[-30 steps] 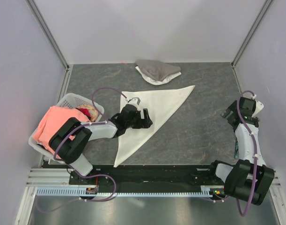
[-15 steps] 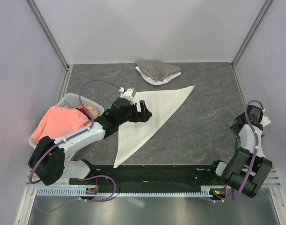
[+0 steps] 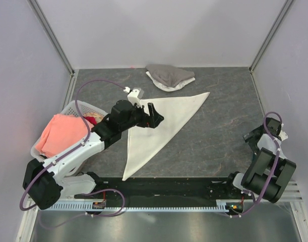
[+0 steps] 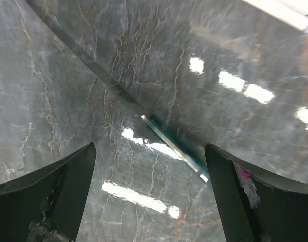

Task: Fold the napkin, place the utensils inside, and roll it up
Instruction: Grab a utensil with the right arm, then place the utensil onto the napkin

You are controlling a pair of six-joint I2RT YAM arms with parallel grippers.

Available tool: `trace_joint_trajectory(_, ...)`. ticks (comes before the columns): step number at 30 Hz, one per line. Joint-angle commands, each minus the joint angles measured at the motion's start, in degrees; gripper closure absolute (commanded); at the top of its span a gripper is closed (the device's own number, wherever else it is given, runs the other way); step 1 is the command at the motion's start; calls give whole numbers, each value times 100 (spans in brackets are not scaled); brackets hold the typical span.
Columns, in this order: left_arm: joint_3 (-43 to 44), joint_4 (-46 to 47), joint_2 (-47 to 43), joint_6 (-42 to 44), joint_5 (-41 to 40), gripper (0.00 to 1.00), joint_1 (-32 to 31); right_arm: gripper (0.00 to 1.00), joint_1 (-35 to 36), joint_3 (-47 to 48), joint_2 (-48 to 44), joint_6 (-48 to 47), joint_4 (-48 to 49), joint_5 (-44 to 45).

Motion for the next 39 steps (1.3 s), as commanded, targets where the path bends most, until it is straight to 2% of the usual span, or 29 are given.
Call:
trace_joint_trajectory(1,400,-237,-328,275,318,1,-16,2,-32,-277,360,150,444,-577)
trace_joint_trajectory(9,830,-1238,-793,178,1451,0,291,2,3,-628,177,141,743,-1167)
trace_joint_trajectory(12,1155,-1819,-881,599,1593,0,467,4,152,-751,44,193,857,-1291)
trace_joint_trajectory(17,1508,-2189,-776,1022,1585,0,713,9,618,-813,140,378,972,-1282)
trace_joint_trajectory(19,1596,-2216,-680,1180,1541,0,766,11,873,-822,149,457,1007,-1291)
trace_joint_trajectory(22,1667,-2251,-574,1347,1418,0,793,25,1408,-787,97,641,1007,-1177)
trace_joint_trajectory(28,1535,-2207,-539,1479,1207,0,863,44,2551,-620,79,958,1033,-711)
trace_joint_trajectory(31,1412,-2154,-521,1488,1198,0,916,51,3140,-462,333,1046,1060,-422)
trace_joint_trajectory(35,1263,-2137,-486,1515,1224,0,1004,56,3965,-146,580,1046,972,-17)
trace_joint_trajectory(39,1183,-2145,-530,1559,1137,0,1083,54,4301,135,589,1064,770,326)
